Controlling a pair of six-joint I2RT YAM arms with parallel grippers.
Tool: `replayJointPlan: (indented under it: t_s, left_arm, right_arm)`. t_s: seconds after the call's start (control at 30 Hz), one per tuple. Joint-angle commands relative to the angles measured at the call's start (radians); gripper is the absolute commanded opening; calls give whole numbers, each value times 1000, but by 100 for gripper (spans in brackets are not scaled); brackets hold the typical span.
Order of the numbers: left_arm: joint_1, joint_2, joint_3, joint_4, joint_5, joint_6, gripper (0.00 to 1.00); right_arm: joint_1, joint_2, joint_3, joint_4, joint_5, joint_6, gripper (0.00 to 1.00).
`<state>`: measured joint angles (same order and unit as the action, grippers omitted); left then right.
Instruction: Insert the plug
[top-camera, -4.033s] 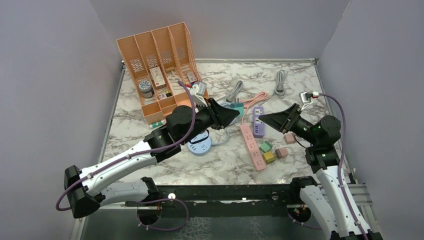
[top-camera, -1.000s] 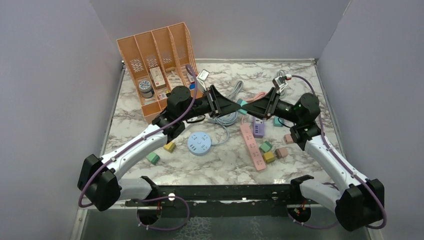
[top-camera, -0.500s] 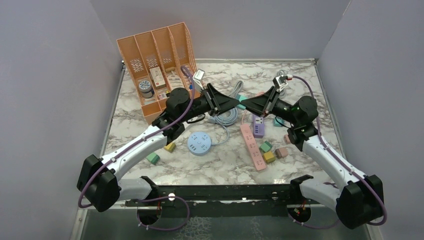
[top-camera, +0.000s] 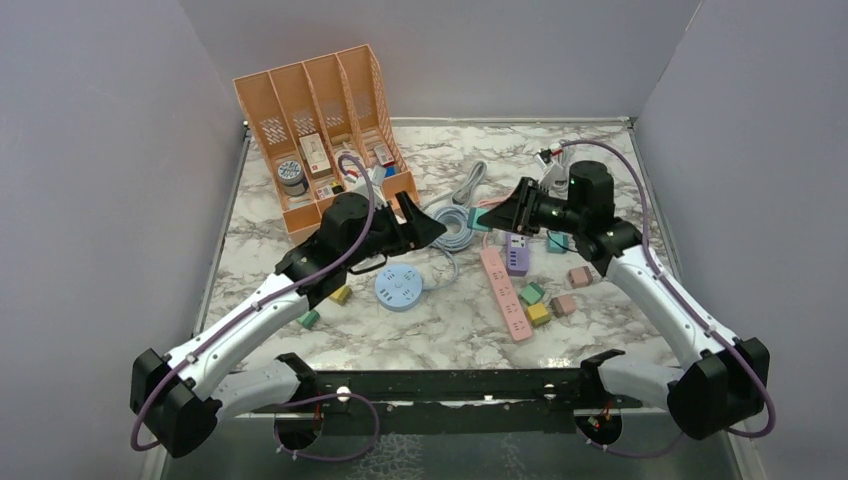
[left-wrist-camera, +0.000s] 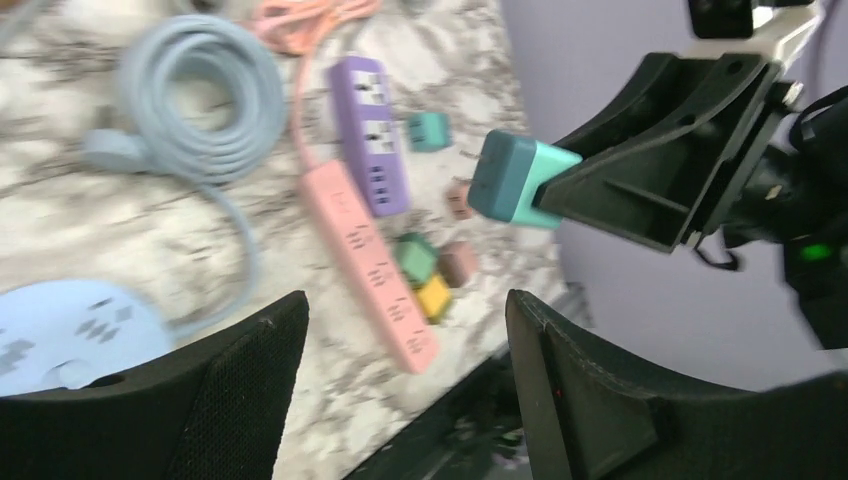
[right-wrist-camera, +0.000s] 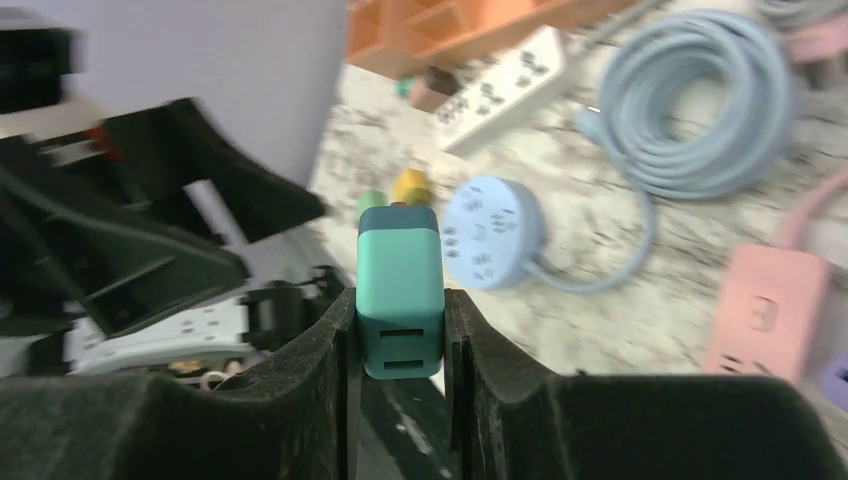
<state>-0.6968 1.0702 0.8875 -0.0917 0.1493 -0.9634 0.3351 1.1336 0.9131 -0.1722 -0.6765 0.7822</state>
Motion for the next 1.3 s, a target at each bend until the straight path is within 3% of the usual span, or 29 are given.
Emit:
replayJointPlan:
  t_s: [0.0,0.13,0.3,0.7,0.97,1.27]
  left_arm:
    - [-3,-99,-28,-285,-178,227,75]
    - [-3,-159,-64,-340,-142,287,77]
    - [-1,-179,-89,-340,-88,316,87]
    - [-1,-235,-164,-325,-81,360,89]
    - [-2,-300,-282,-241,-67,381,90]
    - [-3,-452,-402,-164,-101,289,90]
  right_arm:
    - [4,99,110,-436,173,-372,1]
    - [5,172,163,-548,241,-487,1]
    - [7,226,191,-634,359,-538,1]
    - [137,307,179,-684,638,-540,1]
    - [143,354,190,-665,611,-579,1]
    - [153,403,204,-656,522,-590,1]
